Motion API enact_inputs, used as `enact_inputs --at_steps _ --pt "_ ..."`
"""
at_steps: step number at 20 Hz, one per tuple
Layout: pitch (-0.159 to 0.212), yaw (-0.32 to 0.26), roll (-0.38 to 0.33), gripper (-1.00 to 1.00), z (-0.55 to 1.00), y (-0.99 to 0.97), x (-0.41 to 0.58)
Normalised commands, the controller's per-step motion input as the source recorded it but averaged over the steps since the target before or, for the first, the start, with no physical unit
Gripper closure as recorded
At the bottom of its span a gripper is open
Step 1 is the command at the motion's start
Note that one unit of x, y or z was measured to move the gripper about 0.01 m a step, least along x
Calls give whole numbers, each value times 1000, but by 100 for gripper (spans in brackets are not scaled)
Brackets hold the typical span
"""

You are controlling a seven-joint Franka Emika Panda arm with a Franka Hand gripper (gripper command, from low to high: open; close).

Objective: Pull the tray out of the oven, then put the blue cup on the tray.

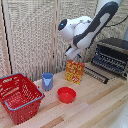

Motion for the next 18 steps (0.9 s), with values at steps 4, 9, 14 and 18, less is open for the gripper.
enact_inputs --at_steps 4,9,14,18 --pt "-1 9 -119 -100 0 -956 17" --pt "3 52 -147 -100 -218 -787 141" --pt "51 62 -198 -100 -338 -568 259" --pt "107 10 -245 -100 -324 -449 237"
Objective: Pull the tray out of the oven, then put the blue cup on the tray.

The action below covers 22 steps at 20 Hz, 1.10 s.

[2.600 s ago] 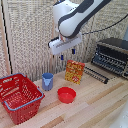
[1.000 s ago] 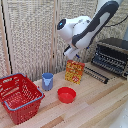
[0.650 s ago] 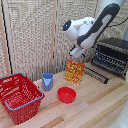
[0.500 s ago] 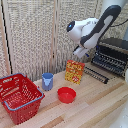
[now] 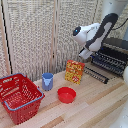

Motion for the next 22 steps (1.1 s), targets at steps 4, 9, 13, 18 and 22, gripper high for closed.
enact_inputs --at_steps 4,9,13,18,22 --pt "126 0 -233 -100 -224 -362 139" --pt "138 0 -175 -100 -90 -374 -12" --pt "64 0 -87 -100 -29 -492 -96" --pt "12 0 -19 -100 1 -530 -115" --pt "24 0 19 100 6 -387 -14"
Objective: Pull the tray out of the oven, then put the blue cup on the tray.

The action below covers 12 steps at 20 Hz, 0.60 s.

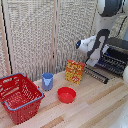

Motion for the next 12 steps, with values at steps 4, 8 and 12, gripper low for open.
enact_inputs --at_steps 4,8,12 --pt "10 -1 7 100 0 -144 3" --pt "0 -34 4 100 30 -157 3" --pt "0 -53 12 100 0 -101 11"
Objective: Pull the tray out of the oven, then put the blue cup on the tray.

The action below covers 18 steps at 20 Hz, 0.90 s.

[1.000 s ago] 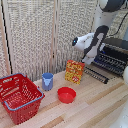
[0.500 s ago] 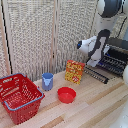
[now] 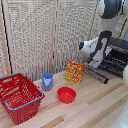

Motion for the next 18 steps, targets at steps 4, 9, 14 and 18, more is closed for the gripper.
enact_inputs --at_steps 4,9,14,18 --pt "0 -15 0 100 0 -34 3" --pt "17 -2 3 100 0 43 94" --pt "-30 -38 65 100 0 319 176" --pt "-141 -88 122 100 26 640 186"
